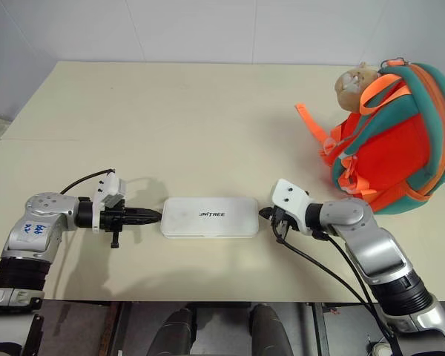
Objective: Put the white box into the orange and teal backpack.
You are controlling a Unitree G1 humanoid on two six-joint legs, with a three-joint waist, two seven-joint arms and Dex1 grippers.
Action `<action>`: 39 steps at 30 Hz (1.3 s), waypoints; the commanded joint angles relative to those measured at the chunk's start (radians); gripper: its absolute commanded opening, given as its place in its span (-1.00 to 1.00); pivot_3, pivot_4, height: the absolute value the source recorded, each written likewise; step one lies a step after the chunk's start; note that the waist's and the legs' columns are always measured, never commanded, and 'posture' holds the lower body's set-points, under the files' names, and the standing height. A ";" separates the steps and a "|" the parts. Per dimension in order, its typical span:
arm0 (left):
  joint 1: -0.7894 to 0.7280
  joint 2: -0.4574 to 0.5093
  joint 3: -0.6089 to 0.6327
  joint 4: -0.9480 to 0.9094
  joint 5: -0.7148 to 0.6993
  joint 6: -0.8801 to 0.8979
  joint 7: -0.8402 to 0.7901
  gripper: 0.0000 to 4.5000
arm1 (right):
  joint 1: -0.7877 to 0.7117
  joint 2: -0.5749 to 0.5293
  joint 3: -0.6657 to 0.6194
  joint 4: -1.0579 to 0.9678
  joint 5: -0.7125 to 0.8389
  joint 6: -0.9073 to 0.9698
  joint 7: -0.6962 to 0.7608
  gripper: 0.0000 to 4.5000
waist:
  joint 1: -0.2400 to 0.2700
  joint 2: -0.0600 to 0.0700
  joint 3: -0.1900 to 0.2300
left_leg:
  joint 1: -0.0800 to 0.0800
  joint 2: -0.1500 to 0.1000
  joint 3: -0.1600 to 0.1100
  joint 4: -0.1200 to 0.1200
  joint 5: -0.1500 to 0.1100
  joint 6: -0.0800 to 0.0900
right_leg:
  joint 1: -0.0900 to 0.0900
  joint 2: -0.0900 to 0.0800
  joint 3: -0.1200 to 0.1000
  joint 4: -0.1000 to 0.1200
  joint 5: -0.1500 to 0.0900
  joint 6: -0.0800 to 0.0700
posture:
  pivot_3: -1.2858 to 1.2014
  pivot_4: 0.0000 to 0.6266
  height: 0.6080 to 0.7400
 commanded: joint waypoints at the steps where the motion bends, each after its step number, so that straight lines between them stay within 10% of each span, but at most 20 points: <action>1: 0.022 0.054 0.005 -0.062 -0.015 0.077 0.016 -0.97 | -0.014 -0.025 -0.041 -0.001 0.000 -0.029 0.007 -0.99 | 0.000 0.000 0.000 | 0.000 0.000 0.000 0.000 0.000 0.000 | 0.000 0.000 0.000 0.000 0.000 0.000 | 0.03 -0.52 1.00; 16: -0.097 0.032 0.245 -0.017 -0.171 0.240 0.252 0.87 | -0.012 -0.057 -0.060 0.025 -0.023 -0.065 -0.002 0.99 | -0.002 0.000 0.000 | 0.000 0.000 0.000 0.000 0.000 0.000 | 0.000 0.000 0.000 -0.001 0.000 0.000 | 0.03 -0.52 1.00; 39: -0.040 -0.056 0.382 -0.009 -0.575 0.859 0.414 0.98 | -0.012 0.004 0.000 0.046 -0.078 -0.162 -0.015 1.00 | 0.001 0.000 0.000 | 0.000 0.000 0.000 0.001 -0.001 0.000 | 0.000 0.000 0.000 -0.001 0.000 0.000 | 0.03 -0.52 1.00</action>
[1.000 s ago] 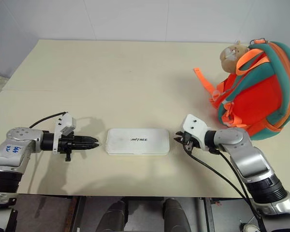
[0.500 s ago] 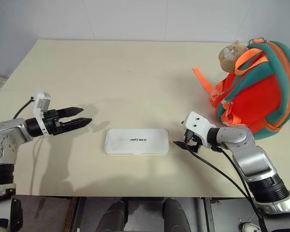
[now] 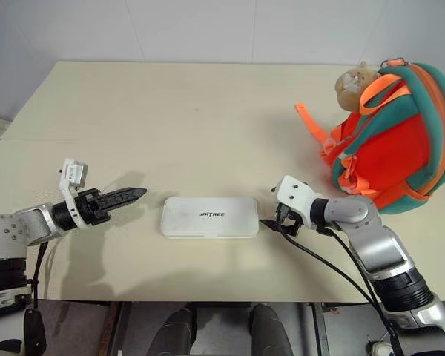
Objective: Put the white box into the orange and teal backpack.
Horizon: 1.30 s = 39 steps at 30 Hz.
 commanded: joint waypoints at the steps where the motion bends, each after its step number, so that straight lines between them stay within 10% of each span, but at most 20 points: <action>1: -0.008 0.009 0.025 -0.006 -0.039 0.031 0.012 0.98 | -0.011 0.004 0.001 -0.016 -0.006 -0.031 0.010 1.00 | 0.001 0.000 0.000 | 0.000 0.000 0.000 0.000 0.000 0.000 | 0.000 0.000 0.000 0.000 0.000 0.000 | 0.03 -0.52 1.00; 39: -0.070 -0.040 -0.258 0.017 -0.033 0.123 -0.066 0.98 | -0.017 0.041 -0.013 -0.031 -0.036 -0.040 0.017 1.00 | 0.002 0.000 0.000 | 0.000 0.000 0.000 0.000 0.000 -0.001 | 0.000 0.000 0.000 -0.001 0.000 0.000 | 0.03 -0.52 1.00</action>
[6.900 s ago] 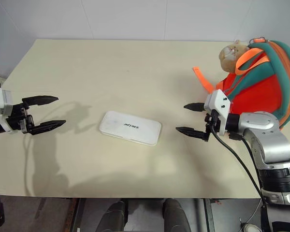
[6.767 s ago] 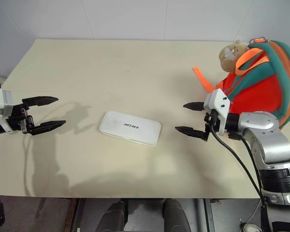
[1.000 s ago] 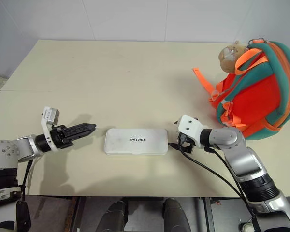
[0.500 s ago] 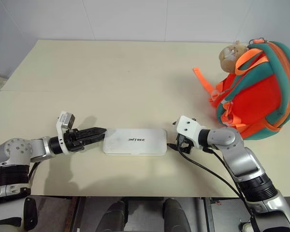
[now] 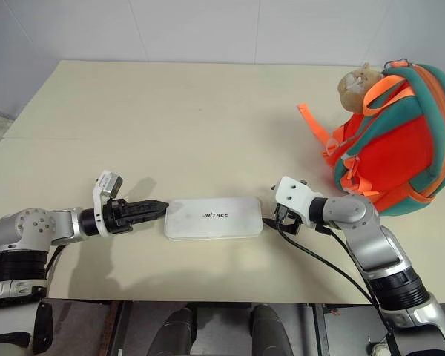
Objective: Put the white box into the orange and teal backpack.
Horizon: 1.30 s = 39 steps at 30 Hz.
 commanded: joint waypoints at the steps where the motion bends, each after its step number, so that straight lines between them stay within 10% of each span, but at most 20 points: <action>1: -0.001 -0.009 -0.054 -0.065 -0.001 0.004 -0.013 0.98 | -0.010 0.016 -0.011 -0.043 0.025 -0.014 0.005 1.00 | 0.000 0.000 0.000 | 0.000 0.000 0.000 0.000 0.000 0.000 | 0.000 0.000 0.000 0.000 0.000 0.000 | 0.03 -0.52 1.00; 23: 0.077 0.034 0.129 -0.212 -0.068 0.240 0.121 0.98 | -0.021 0.037 -0.002 -0.009 0.017 -0.048 0.014 1.00 | -0.003 0.000 0.000 | 0.000 0.000 0.000 -0.001 -0.001 0.000 | 0.000 0.000 0.000 -0.003 0.000 0.000 | 0.03 -0.52 1.00; 39: 0.066 -0.163 0.229 -0.244 -0.114 0.258 0.207 0.98 | -0.021 0.050 0.002 -0.010 0.013 -0.055 0.024 1.00 | 0.001 0.000 0.000 | 0.000 0.000 0.000 -0.001 -0.001 0.000 | 0.001 0.000 0.000 -0.004 0.001 0.001 | 0.03 -0.52 1.00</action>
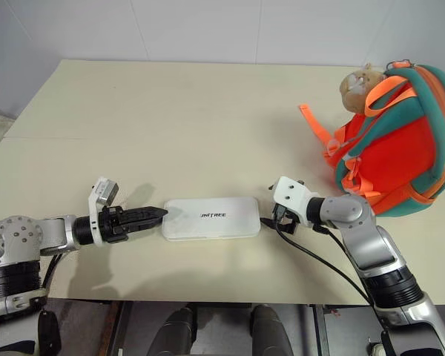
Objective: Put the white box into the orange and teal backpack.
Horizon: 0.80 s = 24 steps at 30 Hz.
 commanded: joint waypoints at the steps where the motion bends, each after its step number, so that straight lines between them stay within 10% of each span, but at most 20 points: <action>1: -0.009 -0.058 0.007 -0.057 -0.075 0.027 -0.004 0.98 | -0.011 0.019 0.006 -0.049 0.026 -0.022 0.012 1.00 | 0.000 0.000 0.000 | 0.000 0.000 0.000 0.000 0.000 0.000 | 0.000 0.000 0.000 0.000 0.000 0.000 | 0.03 -0.52 1.00; 24: 0.061 0.094 -0.078 -0.050 -0.028 -0.042 -0.059 0.98 | -0.017 0.040 0.015 -0.032 0.004 -0.045 0.024 1.00 | -0.008 0.000 0.000 | 0.001 0.000 0.001 0.000 0.000 0.000 | 0.000 0.000 0.000 -0.001 0.000 -0.001 | 0.03 -0.52 1.00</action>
